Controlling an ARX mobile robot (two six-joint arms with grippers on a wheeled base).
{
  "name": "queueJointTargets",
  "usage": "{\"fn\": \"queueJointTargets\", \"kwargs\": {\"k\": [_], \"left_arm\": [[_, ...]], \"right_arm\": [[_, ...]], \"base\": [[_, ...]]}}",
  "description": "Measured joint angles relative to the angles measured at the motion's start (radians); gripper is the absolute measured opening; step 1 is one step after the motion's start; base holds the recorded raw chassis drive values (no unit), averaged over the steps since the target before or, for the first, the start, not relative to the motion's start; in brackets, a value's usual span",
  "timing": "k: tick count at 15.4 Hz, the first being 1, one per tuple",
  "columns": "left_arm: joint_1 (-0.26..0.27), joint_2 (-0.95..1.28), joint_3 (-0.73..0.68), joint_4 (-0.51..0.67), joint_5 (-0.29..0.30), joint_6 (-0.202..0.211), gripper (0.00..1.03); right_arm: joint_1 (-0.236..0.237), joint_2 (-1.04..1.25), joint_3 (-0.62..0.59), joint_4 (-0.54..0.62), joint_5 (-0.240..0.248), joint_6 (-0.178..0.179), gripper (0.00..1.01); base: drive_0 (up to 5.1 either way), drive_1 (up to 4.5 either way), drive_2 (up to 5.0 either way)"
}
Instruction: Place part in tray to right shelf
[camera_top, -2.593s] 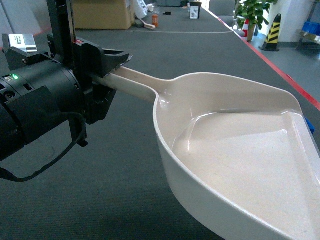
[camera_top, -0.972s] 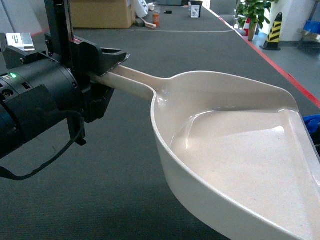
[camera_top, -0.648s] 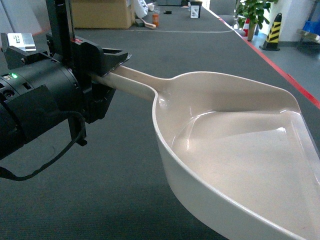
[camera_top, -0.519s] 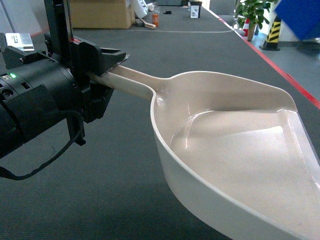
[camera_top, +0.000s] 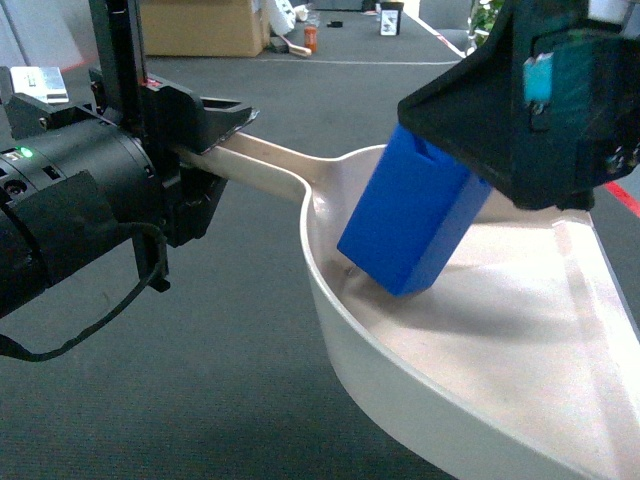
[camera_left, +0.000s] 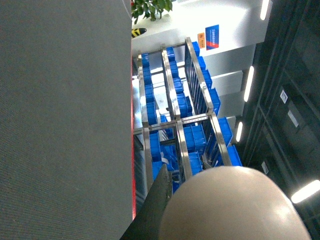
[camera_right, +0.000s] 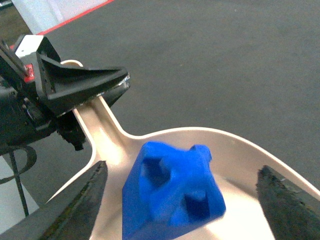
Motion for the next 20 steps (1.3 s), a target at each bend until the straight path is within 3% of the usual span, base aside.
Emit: {"fn": "queueJointTargets", "kwargs": {"k": [1, 3, 4, 5, 6, 7, 9, 10, 13, 18, 19, 20], "left_arm": [[0.000, 0.000, 0.000, 0.002, 0.002, -0.001, 0.13], [-0.002, 0.000, 0.000, 0.001, 0.002, -0.001, 0.13], [-0.002, 0.000, 0.000, 0.000, 0.002, -0.001, 0.13], [-0.001, 0.000, 0.000, 0.002, 0.001, -0.001, 0.13], [-0.001, 0.000, 0.000, 0.001, 0.001, -0.001, 0.13], [0.000, 0.000, 0.000, -0.001, 0.003, 0.000, 0.13], [0.000, 0.000, 0.000, 0.001, 0.001, -0.001, 0.13], [-0.003, 0.000, 0.000, 0.000, 0.003, 0.000, 0.13], [0.001, 0.000, 0.000, 0.001, 0.002, 0.000, 0.13], [0.000, 0.000, 0.000, 0.000, 0.002, 0.000, 0.13], [0.000, 0.000, 0.000, 0.000, 0.002, 0.000, 0.13], [0.000, 0.000, 0.000, 0.000, 0.002, 0.000, 0.13]], "right_arm": [[-0.008, -0.032, 0.000, -0.014, 0.021, 0.000, 1.00], [-0.019, -0.118, 0.000, -0.034, 0.063, -0.007, 0.98], [-0.027, -0.178, 0.000, -0.008, 0.096, -0.033, 0.98], [0.006, -0.237, -0.018, 0.068, 0.267, -0.036, 0.91], [-0.002, -0.337, -0.101, 0.138, 0.503, -0.036, 0.74], [-0.053, -0.388, -0.191, 0.155, 0.586, -0.036, 0.61], [-0.109, -0.424, -0.305, 0.161, 0.569, -0.036, 0.43], [-0.132, -0.463, -0.364, 0.173, 0.528, -0.036, 0.30], [-0.189, -0.559, -0.437, 0.196, 0.476, -0.036, 0.02], [-0.272, -0.703, -0.567, 0.169, 0.395, -0.038, 0.02], [-0.303, -0.734, -0.587, 0.149, 0.357, -0.038, 0.02], [-0.369, -0.766, -0.604, 0.132, 0.294, -0.039, 0.02]], "base": [[0.0, 0.00, 0.0], [0.0, 0.00, 0.0], [0.0, 0.00, 0.0], [0.0, 0.00, 0.0], [0.0, 0.00, 0.0], [0.0, 0.00, 0.0], [0.0, 0.00, 0.0], [0.0, 0.00, 0.0], [0.0, 0.00, 0.0], [0.0, 0.00, 0.0], [0.0, 0.00, 0.0], [0.0, 0.00, 0.0]]}}
